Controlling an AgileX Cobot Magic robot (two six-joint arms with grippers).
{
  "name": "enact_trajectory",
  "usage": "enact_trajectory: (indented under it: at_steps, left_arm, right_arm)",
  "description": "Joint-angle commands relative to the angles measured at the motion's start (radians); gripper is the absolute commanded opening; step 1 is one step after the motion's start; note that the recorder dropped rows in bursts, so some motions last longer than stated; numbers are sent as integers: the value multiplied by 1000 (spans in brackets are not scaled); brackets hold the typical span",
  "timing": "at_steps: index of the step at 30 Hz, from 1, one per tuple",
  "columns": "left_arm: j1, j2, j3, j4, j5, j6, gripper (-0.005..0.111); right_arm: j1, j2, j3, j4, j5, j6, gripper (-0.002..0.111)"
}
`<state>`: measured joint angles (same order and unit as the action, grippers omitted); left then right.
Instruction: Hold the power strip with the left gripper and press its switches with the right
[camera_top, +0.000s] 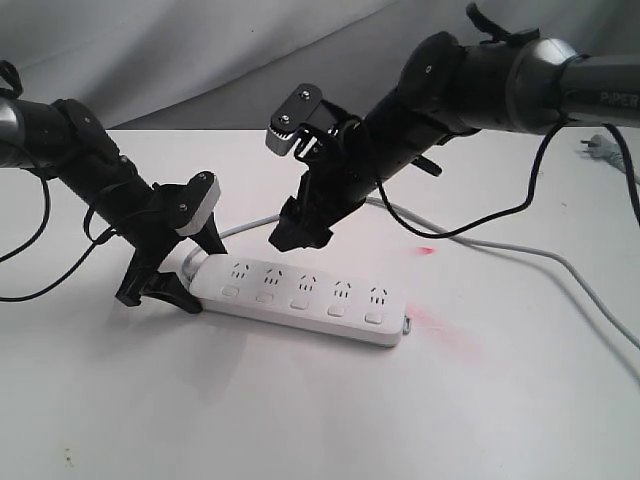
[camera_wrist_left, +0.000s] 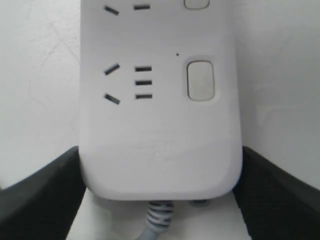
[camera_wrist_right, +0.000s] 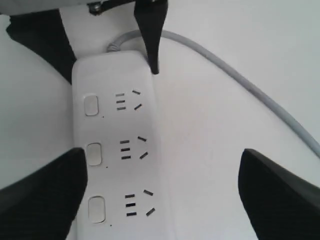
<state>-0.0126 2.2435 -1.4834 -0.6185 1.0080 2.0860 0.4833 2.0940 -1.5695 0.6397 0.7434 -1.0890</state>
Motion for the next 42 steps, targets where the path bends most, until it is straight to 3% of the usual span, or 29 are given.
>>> enact_trajectory:
  at_steps: [1, 15, 22, 42]
  left_arm:
    - [-3, 5, 1, 24, 17, 5, 32]
    - [-3, 5, 1, 24, 17, 7, 32]
    - [-3, 5, 1, 24, 17, 7, 32]
    - [-3, 5, 1, 16, 17, 7, 32]
  right_arm:
    - [-8, -5, 49, 6, -17, -17, 76]
    - [-7, 19, 95, 76, -88, -70, 76]
    - [-7, 21, 95, -7, -41, -58, 76]
    - [-5, 62, 95, 11, -66, -96, 76]
